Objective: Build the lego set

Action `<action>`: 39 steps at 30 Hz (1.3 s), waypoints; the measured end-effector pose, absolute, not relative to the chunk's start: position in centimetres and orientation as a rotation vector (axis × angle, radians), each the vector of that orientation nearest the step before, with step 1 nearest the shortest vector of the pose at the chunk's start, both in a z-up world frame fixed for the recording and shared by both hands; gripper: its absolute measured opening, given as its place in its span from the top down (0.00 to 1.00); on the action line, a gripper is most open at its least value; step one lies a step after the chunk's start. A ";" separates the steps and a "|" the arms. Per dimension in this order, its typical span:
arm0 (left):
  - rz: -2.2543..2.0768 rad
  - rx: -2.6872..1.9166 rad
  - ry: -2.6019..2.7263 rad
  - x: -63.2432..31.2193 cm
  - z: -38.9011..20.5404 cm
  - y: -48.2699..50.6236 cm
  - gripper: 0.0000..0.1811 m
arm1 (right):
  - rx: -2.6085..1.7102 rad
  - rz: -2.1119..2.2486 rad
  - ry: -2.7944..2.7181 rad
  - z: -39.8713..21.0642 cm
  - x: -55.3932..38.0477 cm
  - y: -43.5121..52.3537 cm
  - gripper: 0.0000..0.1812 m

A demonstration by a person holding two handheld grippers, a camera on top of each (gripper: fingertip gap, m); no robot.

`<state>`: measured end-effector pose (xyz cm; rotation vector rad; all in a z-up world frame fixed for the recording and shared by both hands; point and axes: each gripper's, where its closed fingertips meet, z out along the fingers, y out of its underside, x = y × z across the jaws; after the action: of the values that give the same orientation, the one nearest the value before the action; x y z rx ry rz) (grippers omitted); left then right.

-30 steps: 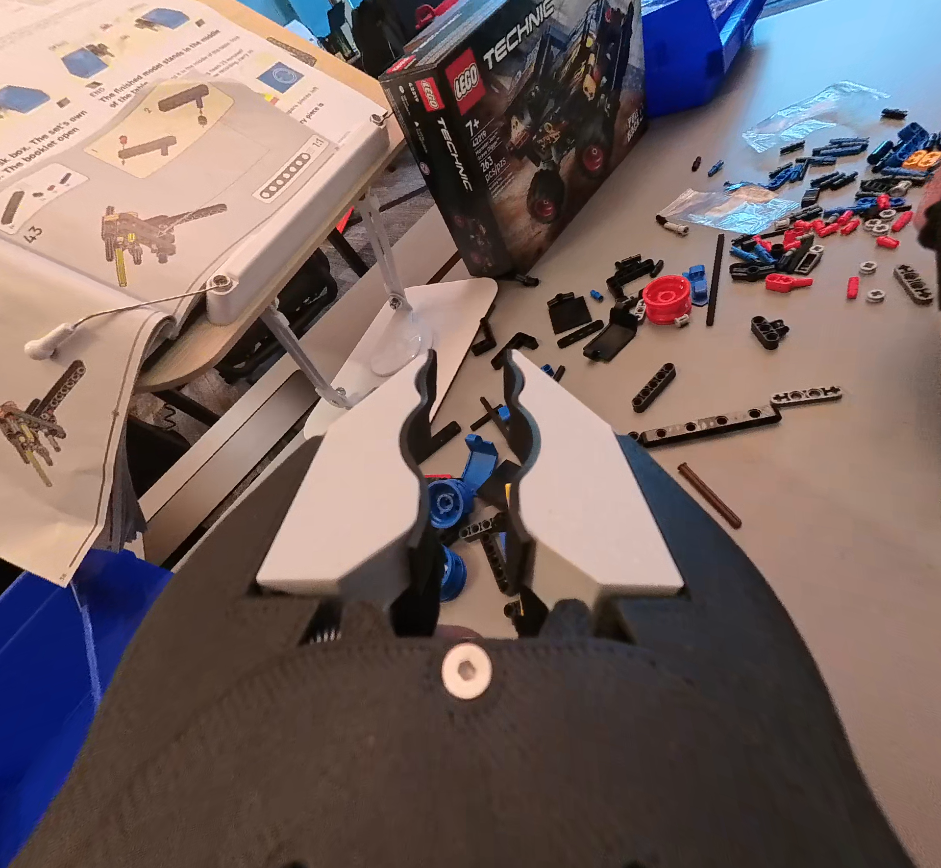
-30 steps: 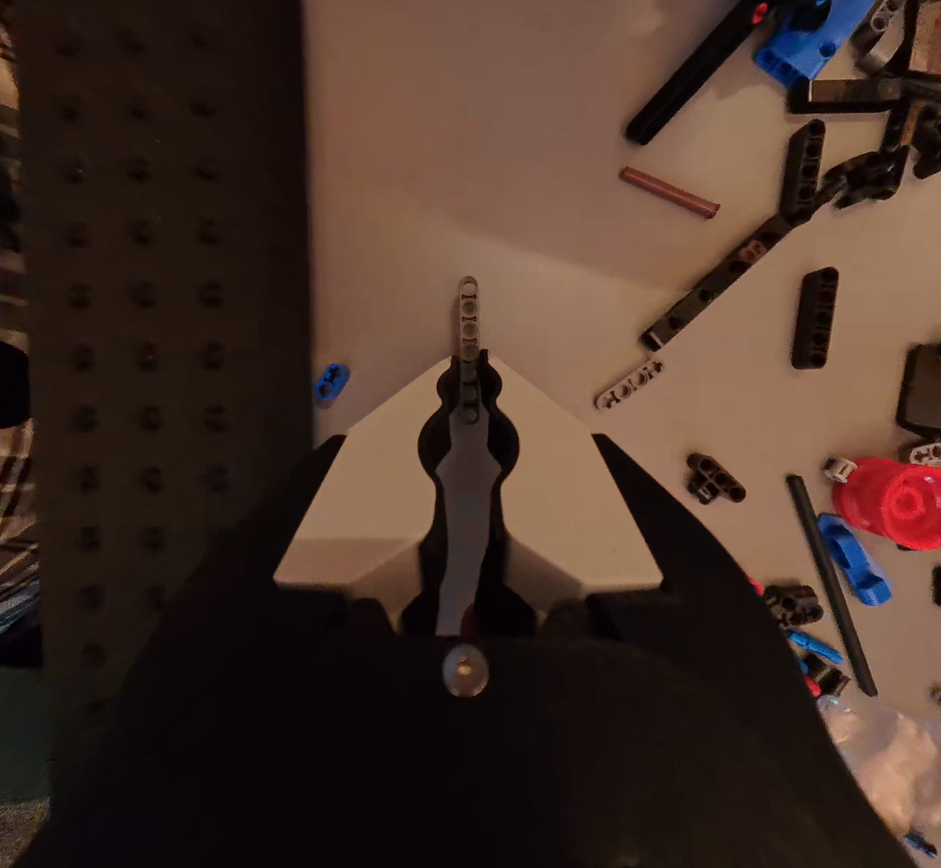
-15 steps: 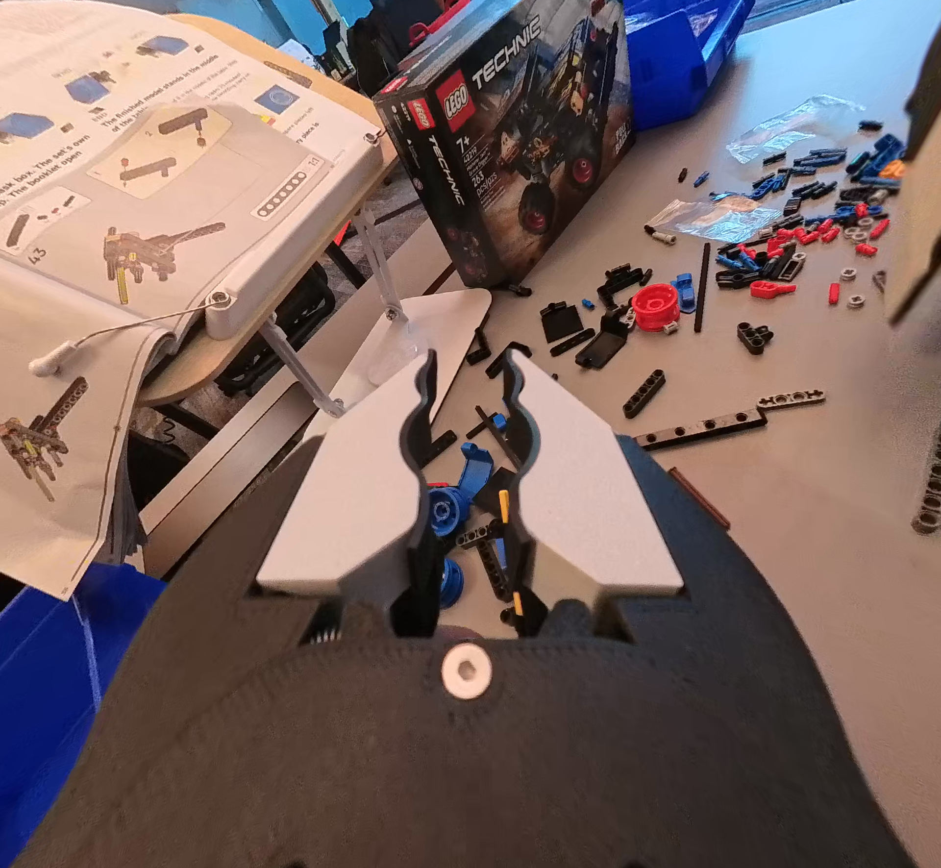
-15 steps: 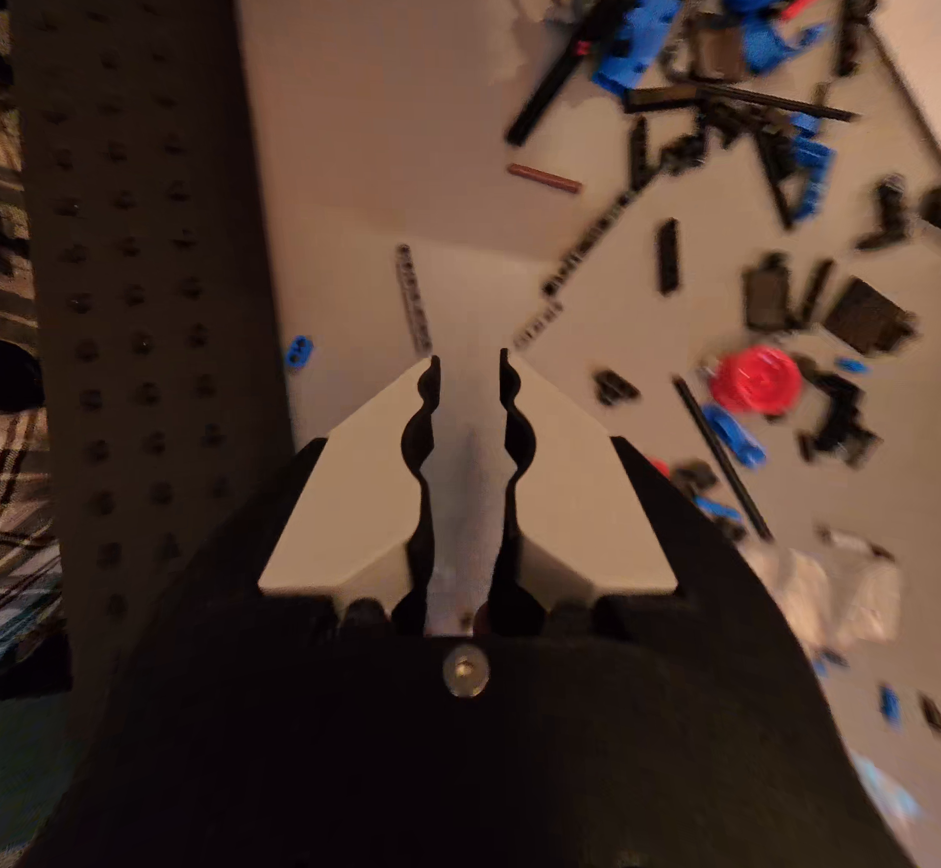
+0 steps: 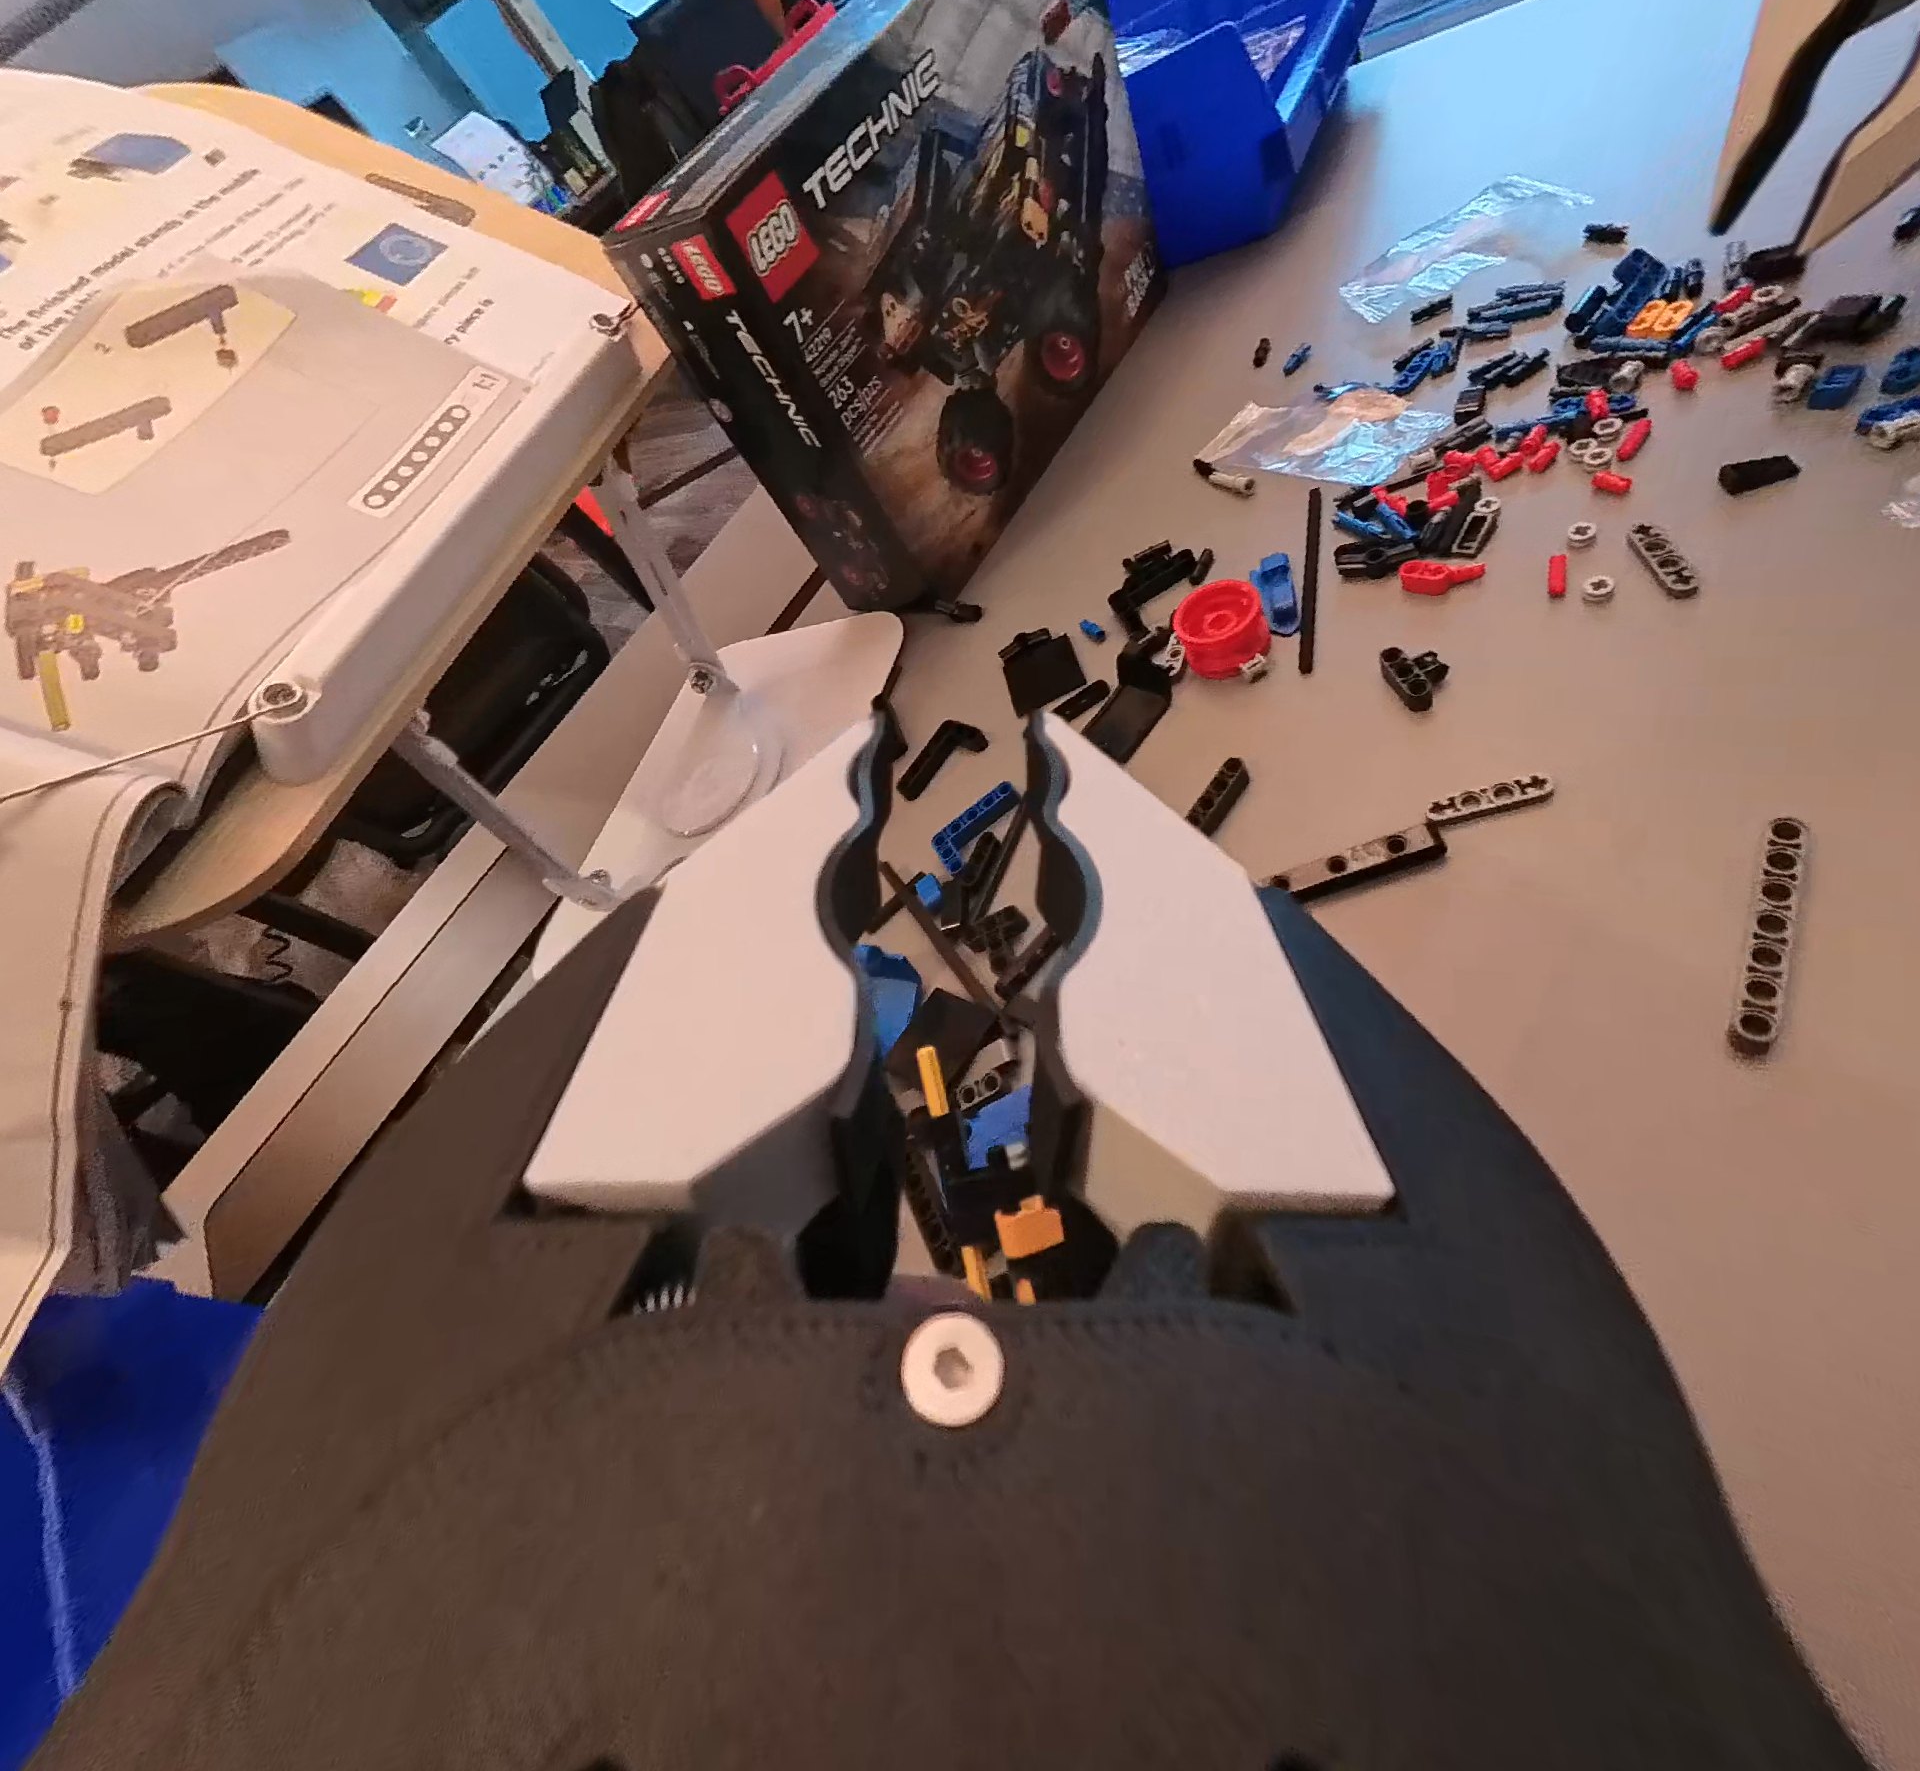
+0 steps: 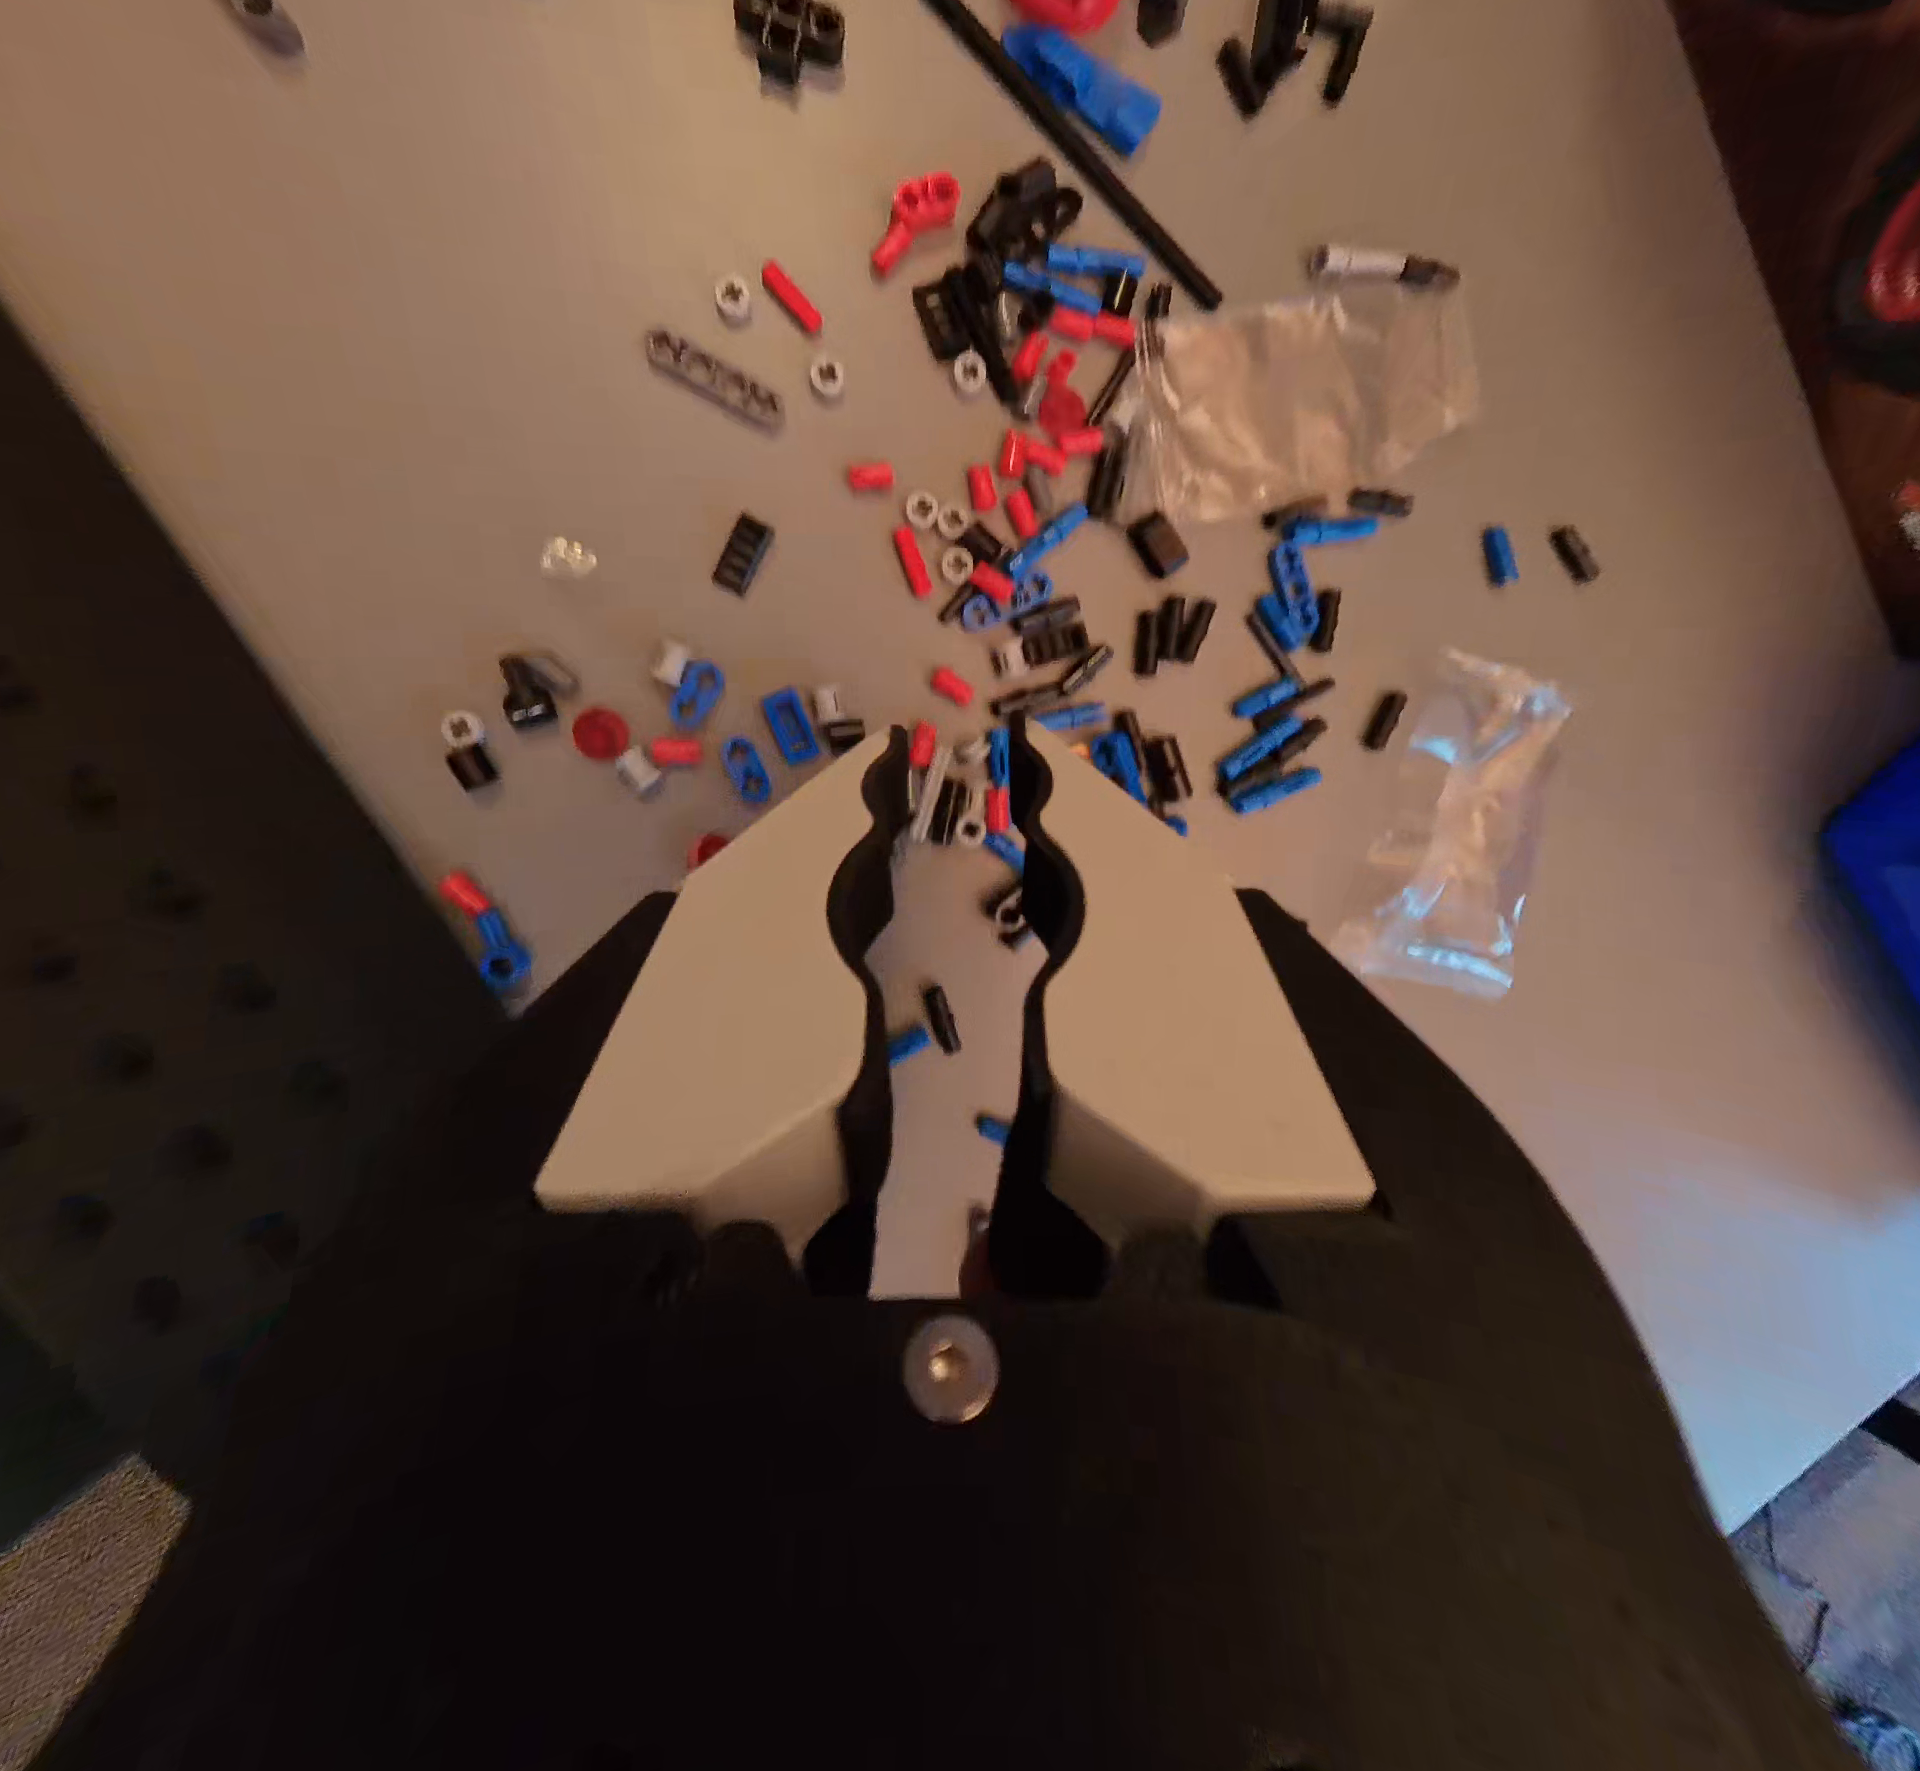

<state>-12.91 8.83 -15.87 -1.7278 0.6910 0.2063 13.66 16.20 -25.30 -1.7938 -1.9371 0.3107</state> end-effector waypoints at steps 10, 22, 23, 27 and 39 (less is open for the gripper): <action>0.176 -1.731 0.776 -10.4 -17.2 9.1 0.88 | -2.056 0.235 -1.876 -27.6 21.5 15.4 0.93; 0.163 -1.731 0.799 -9.6 -17.6 9.1 0.88 | -2.141 0.322 -1.785 -29.0 20.6 15.0 0.99; 0.162 -1.730 0.800 -9.5 -17.6 9.1 0.88 | -2.143 0.336 -1.770 -29.0 20.4 15.1 0.99; 0.148 -1.721 0.811 -8.9 -17.6 9.0 0.88 | -2.116 0.441 -1.703 -28.2 19.6 15.0 0.99; 0.112 -1.481 1.008 0.6 -16.0 6.8 0.86 | -1.587 1.565 -1.176 -15.9 1.9 7.2 0.99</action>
<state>0.58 6.78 -16.03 -1.4811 1.0084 0.1122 1.89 7.24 -15.85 -1.5867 -1.1761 1.5651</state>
